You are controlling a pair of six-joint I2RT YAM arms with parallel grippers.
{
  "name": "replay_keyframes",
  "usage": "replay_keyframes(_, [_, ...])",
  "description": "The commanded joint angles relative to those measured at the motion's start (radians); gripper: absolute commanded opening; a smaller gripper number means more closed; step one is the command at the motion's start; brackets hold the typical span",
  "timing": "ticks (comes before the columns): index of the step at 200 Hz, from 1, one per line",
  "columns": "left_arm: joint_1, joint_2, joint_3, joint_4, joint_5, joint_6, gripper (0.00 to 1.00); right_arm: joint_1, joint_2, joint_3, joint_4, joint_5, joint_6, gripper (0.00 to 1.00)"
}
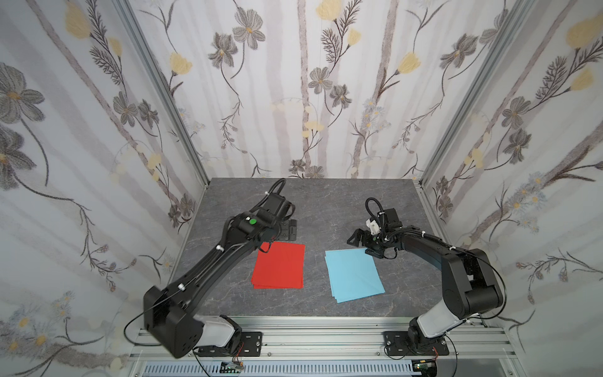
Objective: Sort the scattered colored papers by color
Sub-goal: Place the colored paper, then reset both arms
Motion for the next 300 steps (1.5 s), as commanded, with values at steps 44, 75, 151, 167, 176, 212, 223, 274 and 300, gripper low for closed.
replay_keyframes(44, [0.177,-0.302,-0.583,0.710,-0.181,0.415,1.00,-0.001,-0.135,0.109,-0.148,0.165,-0.200,1.00])
replay_keyframes(75, [0.324,-0.351,-0.788,0.928,-0.134,0.298,1.00,-0.008,-0.271,-0.017,0.061,0.364,-0.562,1.00])
replay_keyframes(151, [0.484,0.014,-0.864,1.429,0.133,0.425,1.00,-0.152,-0.267,-0.574,0.985,0.502,-0.536,1.00])
replay_keyframes(167, [0.506,0.124,-0.831,1.488,0.166,0.424,1.00,-0.146,-0.200,-0.574,1.057,0.463,-0.563,1.00])
replay_keyframes(176, [0.527,0.164,-0.829,1.560,0.208,0.398,1.00,-0.146,-0.156,-0.574,1.098,0.485,-0.549,1.00])
replay_keyframes(212, [0.568,0.315,-0.842,1.697,0.292,0.379,1.00,-0.136,-0.103,-0.590,1.173,0.495,-0.558,1.00])
replay_keyframes(223, [0.581,0.331,-0.852,1.745,0.330,0.374,1.00,-0.123,-0.100,-0.576,1.153,0.528,-0.559,1.00])
replay_keyframes(274, [0.588,0.318,-0.833,1.686,0.396,0.384,1.00,-0.080,-0.098,-0.563,1.134,0.610,-0.584,1.00])
replay_keyframes(300, [0.590,0.322,-0.829,1.683,0.375,0.378,1.00,-0.081,-0.099,-0.562,1.132,0.608,-0.583,1.00])
